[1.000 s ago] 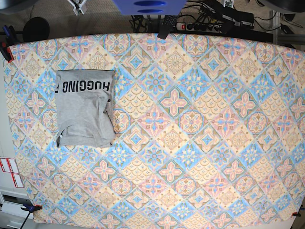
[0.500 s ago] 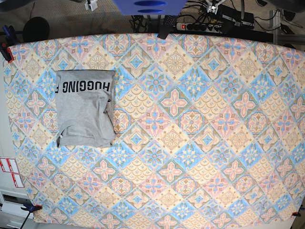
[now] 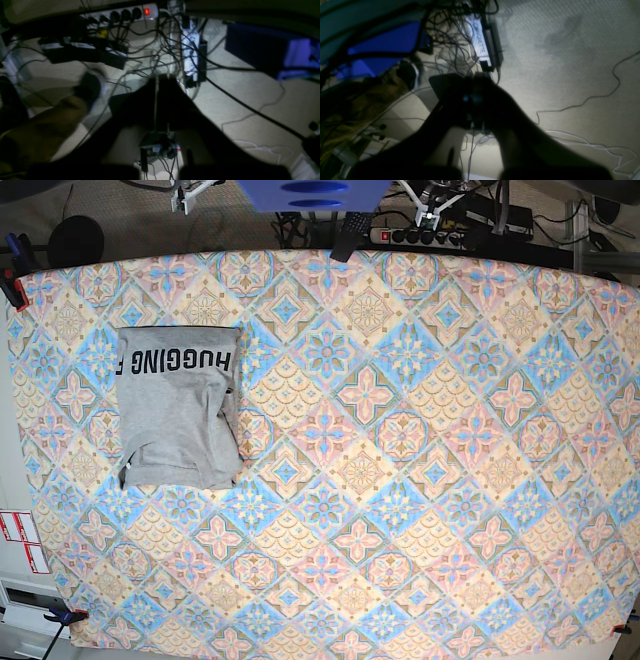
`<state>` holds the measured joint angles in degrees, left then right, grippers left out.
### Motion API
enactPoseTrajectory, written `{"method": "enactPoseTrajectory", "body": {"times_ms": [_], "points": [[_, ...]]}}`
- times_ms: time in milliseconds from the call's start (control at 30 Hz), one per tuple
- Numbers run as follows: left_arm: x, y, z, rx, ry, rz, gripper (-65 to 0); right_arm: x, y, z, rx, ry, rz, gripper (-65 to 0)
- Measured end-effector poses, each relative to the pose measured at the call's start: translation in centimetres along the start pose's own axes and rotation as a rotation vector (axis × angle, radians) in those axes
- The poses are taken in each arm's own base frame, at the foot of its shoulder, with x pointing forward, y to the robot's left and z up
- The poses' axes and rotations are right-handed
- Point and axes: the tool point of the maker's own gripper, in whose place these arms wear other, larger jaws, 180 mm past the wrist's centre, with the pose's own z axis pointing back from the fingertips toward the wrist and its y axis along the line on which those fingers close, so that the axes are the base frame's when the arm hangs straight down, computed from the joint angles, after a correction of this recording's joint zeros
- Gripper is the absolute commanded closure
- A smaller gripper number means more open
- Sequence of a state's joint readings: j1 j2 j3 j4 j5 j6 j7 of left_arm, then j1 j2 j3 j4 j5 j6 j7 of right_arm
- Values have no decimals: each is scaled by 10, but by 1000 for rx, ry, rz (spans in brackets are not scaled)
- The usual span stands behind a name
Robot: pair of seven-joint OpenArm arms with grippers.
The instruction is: Fold the T-shirt properly
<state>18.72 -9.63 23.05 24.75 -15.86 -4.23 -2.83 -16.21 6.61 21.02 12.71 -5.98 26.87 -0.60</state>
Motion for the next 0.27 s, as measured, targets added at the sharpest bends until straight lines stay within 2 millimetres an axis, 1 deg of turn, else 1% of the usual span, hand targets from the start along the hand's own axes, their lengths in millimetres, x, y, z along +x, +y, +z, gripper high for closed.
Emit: {"method": "enactPoseTrajectory", "body": {"times_ms": [100,133,200,267], "points": [[2,-3,-1,1,-3,13,0,6,2,-1,3,-11,2,0],[5,-8,-2,-6,-7,16,0,6,2,-1,4,-12,2,0],[10,-10,-4,-9,-14,19,0,9,1,-1,2,-16,5,0],[15,-12,-5,-13,-22,19,0,17,4,-4,4,-23,9,0]]}}
